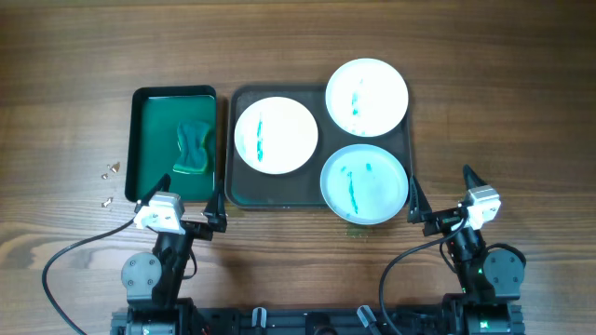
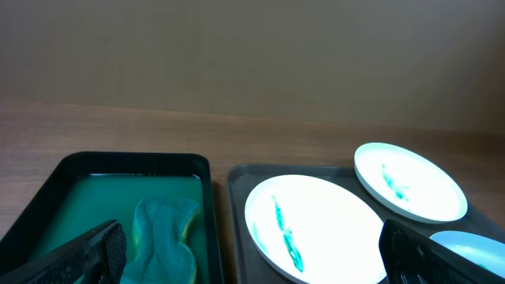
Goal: Clean dirty plates on tray and stack at the side
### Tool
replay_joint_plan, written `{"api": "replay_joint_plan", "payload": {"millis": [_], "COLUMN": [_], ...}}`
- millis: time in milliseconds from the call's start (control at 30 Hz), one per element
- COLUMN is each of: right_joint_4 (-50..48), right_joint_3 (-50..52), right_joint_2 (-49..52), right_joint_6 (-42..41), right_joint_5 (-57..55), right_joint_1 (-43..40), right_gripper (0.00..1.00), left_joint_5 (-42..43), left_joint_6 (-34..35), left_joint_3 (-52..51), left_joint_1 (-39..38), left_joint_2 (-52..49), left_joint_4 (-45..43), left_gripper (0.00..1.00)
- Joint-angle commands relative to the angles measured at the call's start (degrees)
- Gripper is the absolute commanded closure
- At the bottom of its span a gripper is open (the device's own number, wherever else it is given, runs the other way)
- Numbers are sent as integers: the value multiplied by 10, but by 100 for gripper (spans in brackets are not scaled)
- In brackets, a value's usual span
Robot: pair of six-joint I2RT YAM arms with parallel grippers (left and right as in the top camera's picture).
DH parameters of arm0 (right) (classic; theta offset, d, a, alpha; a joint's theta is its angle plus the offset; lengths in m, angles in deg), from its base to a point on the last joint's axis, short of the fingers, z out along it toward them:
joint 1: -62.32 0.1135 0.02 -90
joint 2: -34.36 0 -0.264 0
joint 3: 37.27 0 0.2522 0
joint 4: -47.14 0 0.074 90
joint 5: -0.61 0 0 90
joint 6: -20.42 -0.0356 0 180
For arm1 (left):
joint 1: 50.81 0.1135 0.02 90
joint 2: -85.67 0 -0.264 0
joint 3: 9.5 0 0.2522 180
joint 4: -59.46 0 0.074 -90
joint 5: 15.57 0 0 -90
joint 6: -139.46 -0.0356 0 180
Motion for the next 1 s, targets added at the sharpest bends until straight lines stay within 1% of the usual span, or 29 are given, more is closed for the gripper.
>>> {"api": "replay_joint_plan", "payload": {"millis": [0,533,633,733,833,933,967], "right_joint_4": [-2,-12,-25,-21,-21,-22,-23], "right_joint_3": [1,1,1,1,0,-16,-27], "right_joint_2": [-3,-3,-3,-3,-2,13,25], "right_joint_6": [-3,-3,-42,-43,-42,-43,-43], "right_joint_5": [7,7,7,17,42,58,65], "right_joint_1": [1,1,1,1,1,1,1], "right_gripper": [0,0,0,0,0,0,0], "left_joint_5": [-8,-13,-16,-13,-8,-3,6], "left_joint_6": [-7,-7,-7,-7,-6,22,22], "left_joint_3": [-3,-3,-3,-3,-2,22,33], "left_joint_1": [5,5,5,5,5,5,5], "left_joint_2": [4,4,4,4,4,0,-5], "left_joint_4": [3,3,3,2,-21,-17,-11], "left_gripper": [0,0,0,0,0,0,0]}}
